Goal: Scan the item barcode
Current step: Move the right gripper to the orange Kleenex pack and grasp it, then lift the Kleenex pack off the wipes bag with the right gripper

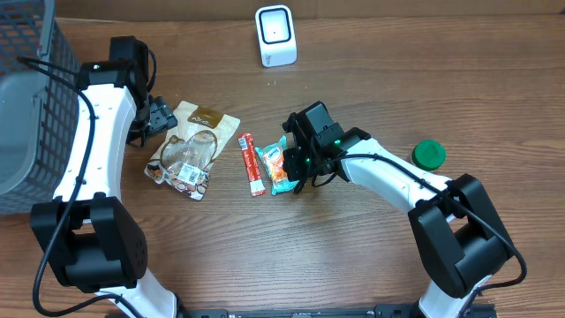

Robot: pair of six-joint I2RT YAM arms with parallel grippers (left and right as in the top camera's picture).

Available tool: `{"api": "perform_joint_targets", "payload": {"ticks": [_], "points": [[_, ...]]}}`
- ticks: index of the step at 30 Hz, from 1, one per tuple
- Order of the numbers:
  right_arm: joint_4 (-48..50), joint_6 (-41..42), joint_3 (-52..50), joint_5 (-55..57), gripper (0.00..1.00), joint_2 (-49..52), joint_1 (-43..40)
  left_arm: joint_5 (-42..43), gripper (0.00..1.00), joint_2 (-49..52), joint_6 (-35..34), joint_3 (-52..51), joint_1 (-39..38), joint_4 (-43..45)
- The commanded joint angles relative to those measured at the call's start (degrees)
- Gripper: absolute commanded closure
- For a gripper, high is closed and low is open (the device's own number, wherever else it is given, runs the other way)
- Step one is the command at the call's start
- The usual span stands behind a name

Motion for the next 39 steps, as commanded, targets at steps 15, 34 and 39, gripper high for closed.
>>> {"api": "perform_joint_targets", "payload": {"ticks": [15,34,39], "points": [[-4.07,-0.28,0.17,-34.73,0.96,-9.31,-11.5,-0.61,0.0,-0.46,0.02,1.03,-0.13,0.07],[-7.43,-4.31,0.07,-72.19,0.96,-9.31,-19.61,-0.59,0.0,-0.46,0.02,1.03,-0.17,0.07],[-10.23,-5.2,0.07,-73.37,0.96,-9.31,-20.57,-0.61,0.0,-0.46,0.02,1.03,-0.17,0.07]]}}
